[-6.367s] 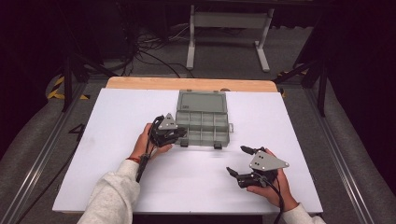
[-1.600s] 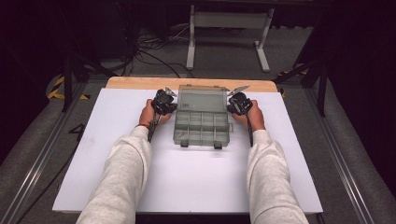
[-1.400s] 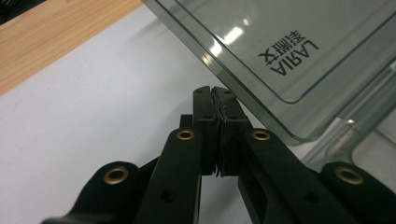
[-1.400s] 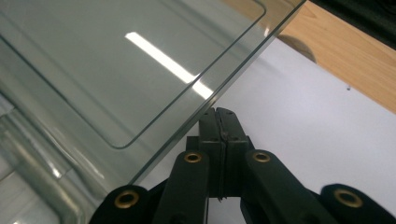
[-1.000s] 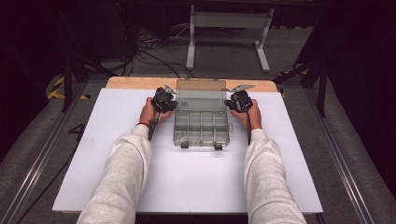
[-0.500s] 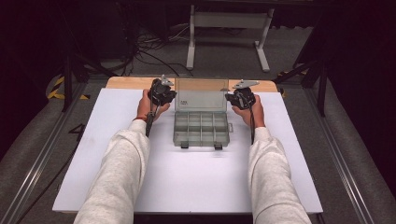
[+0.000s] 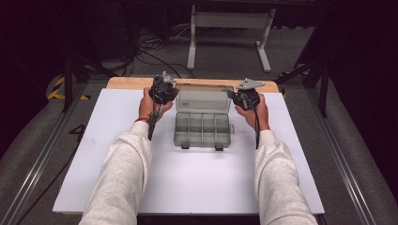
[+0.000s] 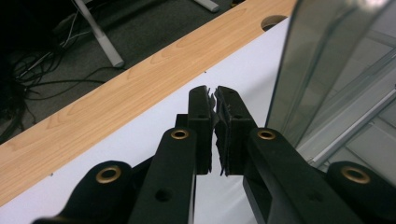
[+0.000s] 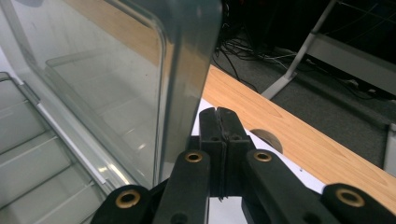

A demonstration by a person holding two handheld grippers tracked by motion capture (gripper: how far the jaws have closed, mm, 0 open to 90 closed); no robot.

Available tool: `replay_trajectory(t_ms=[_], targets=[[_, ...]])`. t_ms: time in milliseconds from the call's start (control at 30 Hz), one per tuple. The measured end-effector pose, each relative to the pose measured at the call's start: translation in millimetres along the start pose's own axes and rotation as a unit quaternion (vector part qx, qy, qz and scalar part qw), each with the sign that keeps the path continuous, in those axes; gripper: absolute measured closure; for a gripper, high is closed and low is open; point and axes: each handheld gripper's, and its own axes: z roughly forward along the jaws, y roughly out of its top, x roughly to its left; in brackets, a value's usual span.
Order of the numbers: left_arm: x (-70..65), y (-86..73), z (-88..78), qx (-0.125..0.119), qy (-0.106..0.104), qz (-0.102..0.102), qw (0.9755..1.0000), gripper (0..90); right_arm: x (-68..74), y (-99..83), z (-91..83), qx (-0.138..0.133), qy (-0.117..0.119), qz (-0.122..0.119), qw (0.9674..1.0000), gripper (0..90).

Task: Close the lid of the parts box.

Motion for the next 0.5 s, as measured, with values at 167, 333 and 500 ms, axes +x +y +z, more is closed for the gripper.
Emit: replay_trajectory(t_ms=[167,333,500], targets=[[-3.9,-1.4,-6.2,-0.005,-0.002,-0.006,1.0,84.2,4.3,-3.6,-8.2,0.001,-0.004,0.001,1.0,89.5],[-6.5,-1.7,-16.1,-0.007,-0.005,0.004,1.0,85.9,10.8,0.3,-11.1,0.018,-0.015,0.006,0.9997,90.0],[-7.6,-0.8,-24.8,-0.009,-0.007,0.012,0.9999,86.1,14.9,2.6,-15.2,0.029,-0.018,0.001,0.9994,90.0]])
